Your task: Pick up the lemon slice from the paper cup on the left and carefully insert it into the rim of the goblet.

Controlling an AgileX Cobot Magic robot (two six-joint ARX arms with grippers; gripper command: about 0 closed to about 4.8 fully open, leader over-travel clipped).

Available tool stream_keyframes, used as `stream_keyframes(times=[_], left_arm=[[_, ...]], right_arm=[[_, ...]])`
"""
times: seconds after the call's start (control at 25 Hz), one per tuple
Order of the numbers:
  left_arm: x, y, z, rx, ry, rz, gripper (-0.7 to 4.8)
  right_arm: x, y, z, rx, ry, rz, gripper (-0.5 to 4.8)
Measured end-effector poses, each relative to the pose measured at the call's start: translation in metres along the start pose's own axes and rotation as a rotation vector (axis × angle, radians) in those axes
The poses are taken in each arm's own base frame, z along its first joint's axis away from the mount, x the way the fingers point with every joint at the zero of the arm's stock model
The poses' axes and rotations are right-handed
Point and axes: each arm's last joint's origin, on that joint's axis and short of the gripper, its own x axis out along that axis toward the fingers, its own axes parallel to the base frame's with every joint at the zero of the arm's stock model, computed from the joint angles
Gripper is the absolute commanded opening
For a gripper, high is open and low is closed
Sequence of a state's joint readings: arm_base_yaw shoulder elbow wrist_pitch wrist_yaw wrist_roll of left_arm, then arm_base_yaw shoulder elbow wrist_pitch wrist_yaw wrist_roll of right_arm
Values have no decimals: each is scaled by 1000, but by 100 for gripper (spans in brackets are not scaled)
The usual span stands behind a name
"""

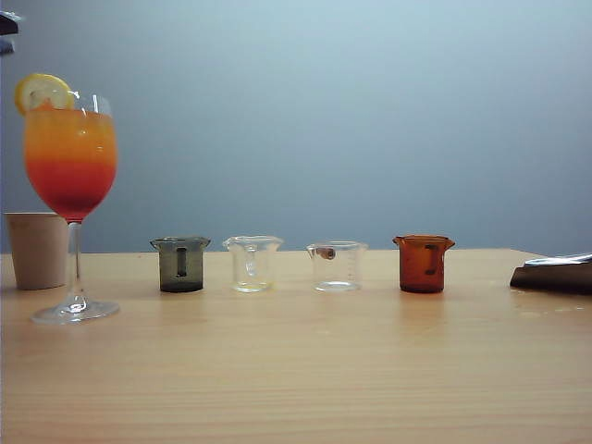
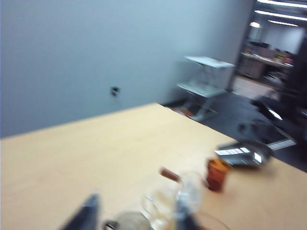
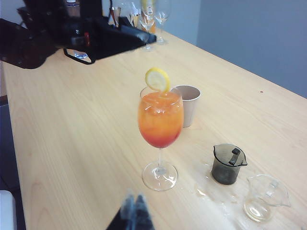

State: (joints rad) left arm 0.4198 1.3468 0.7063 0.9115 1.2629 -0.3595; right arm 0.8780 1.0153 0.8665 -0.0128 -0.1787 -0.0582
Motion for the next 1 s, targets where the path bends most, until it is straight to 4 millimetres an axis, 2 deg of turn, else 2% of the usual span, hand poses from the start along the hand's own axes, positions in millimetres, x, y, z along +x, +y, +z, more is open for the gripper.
stream_keyframes(times=[0.08, 0.2, 0.28, 0.44, 0.48, 0.56, 0.76, 0.92, 1.0], left_arm=[[-1, -2, 5, -2, -28, 47, -3], [-2, -6, 14, -35, -84, 114, -6], [2, -18, 29, -31, -178, 158, -6], [10, -37, 44, 14, -250, 155, -6], [11, -43, 48, 27, -275, 160, -6], [18, -70, 62, 27, -342, 166, -6], [21, -96, 66, -57, -332, 246, -6], [13, -138, 63, -13, -259, 463, -6], [10, -150, 60, -2, -220, 549, -6]], right_arm=[[0, 0, 0, 0, -1, 0, -5], [0, -1, 3, -5, -27, -23, -5], [-2, -4, 6, -6, -50, -153, -5], [-9, -9, 9, -1, -62, -315, -5], [-13, -10, 11, 0, -73, -343, -5], [-25, -16, 17, 3, -116, -392, -5], [-36, -17, 22, -49, -142, -414, -5], [-52, -14, 30, -125, -184, -430, -5], [-54, -14, 30, -128, -186, -431, -5]])
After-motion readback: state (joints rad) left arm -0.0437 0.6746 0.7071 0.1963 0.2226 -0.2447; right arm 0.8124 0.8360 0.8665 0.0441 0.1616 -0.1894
